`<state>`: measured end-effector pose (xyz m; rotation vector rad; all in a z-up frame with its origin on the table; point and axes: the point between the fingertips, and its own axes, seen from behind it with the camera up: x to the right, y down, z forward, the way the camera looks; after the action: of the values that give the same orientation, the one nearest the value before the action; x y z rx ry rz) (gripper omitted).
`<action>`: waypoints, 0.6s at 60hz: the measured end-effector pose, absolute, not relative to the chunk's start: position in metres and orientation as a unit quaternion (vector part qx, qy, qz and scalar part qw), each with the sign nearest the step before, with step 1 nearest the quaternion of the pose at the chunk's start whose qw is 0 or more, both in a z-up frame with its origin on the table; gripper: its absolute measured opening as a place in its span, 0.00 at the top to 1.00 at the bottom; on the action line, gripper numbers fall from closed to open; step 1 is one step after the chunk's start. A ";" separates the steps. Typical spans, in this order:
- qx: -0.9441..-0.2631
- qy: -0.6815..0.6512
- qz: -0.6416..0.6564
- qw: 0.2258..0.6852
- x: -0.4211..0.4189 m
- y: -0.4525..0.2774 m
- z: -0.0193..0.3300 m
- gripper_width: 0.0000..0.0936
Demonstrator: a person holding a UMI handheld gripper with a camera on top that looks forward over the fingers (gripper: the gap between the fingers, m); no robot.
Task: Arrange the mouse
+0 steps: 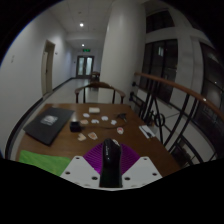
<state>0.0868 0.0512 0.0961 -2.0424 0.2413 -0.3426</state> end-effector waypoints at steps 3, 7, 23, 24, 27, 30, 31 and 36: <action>-0.838 0.094 -0.142 0.518 0.062 0.044 0.124 0.78; -0.829 0.084 -0.130 0.537 0.016 0.035 0.152 0.78; -0.867 0.011 -0.037 0.496 -0.146 0.039 0.070 0.78; -0.871 0.007 -0.040 0.489 -0.149 0.038 0.062 0.78; -0.877 -0.004 -0.045 0.478 -0.161 0.036 0.040 0.78; -0.879 -0.010 -0.043 0.474 -0.168 0.038 0.025 0.78; -0.881 -0.011 -0.042 0.472 -0.171 0.038 0.020 0.78; -0.873 -0.021 -0.060 0.484 -0.171 0.039 0.013 0.78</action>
<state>-0.1707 0.0394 0.0125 -2.1258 -0.0518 -0.1471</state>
